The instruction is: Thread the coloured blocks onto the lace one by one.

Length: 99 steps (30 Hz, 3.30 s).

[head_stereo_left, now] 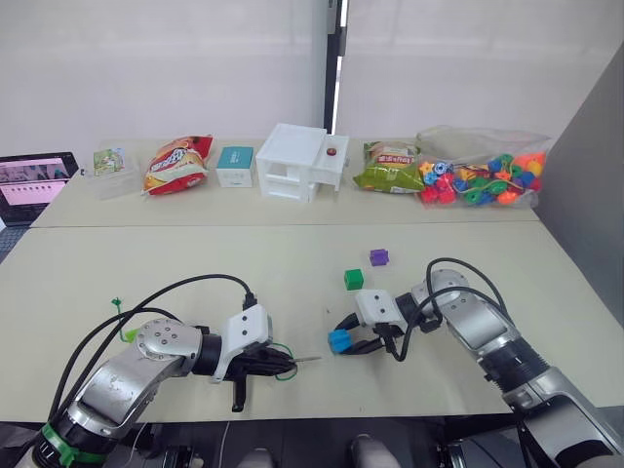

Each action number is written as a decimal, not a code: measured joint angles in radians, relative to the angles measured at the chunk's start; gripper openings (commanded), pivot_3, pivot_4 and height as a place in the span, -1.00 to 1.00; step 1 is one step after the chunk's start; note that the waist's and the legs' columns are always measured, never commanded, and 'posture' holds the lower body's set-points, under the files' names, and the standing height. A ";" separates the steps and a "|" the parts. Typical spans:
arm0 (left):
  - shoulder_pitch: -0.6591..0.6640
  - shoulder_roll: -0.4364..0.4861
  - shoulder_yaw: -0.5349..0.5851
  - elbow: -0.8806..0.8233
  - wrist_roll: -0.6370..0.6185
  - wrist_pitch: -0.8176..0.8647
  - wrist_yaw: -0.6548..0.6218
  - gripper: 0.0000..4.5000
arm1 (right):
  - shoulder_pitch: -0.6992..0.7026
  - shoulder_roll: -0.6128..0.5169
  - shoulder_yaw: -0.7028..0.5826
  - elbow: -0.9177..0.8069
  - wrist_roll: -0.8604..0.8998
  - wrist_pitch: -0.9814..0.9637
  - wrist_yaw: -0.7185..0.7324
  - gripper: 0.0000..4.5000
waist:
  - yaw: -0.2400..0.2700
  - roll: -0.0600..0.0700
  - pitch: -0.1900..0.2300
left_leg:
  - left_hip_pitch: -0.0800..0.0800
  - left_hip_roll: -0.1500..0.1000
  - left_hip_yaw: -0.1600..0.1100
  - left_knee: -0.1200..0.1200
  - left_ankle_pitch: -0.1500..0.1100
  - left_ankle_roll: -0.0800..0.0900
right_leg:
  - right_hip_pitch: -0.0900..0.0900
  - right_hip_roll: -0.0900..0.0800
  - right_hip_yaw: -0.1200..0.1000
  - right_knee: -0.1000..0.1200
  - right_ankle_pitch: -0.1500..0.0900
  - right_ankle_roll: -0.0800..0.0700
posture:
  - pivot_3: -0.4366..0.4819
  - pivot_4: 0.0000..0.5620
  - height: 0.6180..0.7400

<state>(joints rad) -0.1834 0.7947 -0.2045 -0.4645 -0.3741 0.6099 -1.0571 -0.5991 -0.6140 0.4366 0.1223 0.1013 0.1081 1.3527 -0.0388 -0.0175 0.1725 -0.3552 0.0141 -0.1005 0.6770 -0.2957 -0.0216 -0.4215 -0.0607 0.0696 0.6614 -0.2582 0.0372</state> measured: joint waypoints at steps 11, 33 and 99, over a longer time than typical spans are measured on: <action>-0.103 -0.044 -0.109 0.050 0.100 0.065 0.089 -1.00 | 0.093 -0.043 -0.020 -0.240 -0.027 0.266 -0.121 -0.40 | -0.004 0.000 0.000 | 0.000 0.000 0.000 0.000 0.000 0.000 | 0.000 0.001 0.000 0.001 0.000 0.000 | -0.05 -0.47 1.00; -0.250 -0.140 -0.187 0.057 0.097 0.244 0.117 -1.00 | 0.098 -0.047 -0.007 -0.332 -0.050 0.398 -0.159 -0.40 | -0.004 0.000 0.000 | 0.000 0.000 -0.001 0.001 0.000 0.000 | 0.000 0.001 0.000 0.001 0.000 0.000 | -0.05 -0.47 1.00; -0.152 -0.212 -0.146 0.236 0.175 -0.104 0.091 -0.98 | 0.149 -0.067 -0.014 -0.472 -0.038 0.577 -0.265 -0.40 | -0.001 -0.001 -0.001 | 0.001 -0.001 -0.001 0.001 0.000 0.000 | 0.002 0.000 0.000 0.000 0.000 0.000 | -0.05 -0.47 1.00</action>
<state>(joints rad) -0.3351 0.5829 -0.3508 -0.2281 -0.1990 0.5060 -0.9664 -0.4500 -0.6808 0.4221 -0.3496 0.0629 0.6850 1.0877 -0.0397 -0.0182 0.1717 -0.3542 0.0133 -0.1016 0.6784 -0.2955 -0.0218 -0.4194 -0.0604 0.0694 0.6610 -0.2582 0.0374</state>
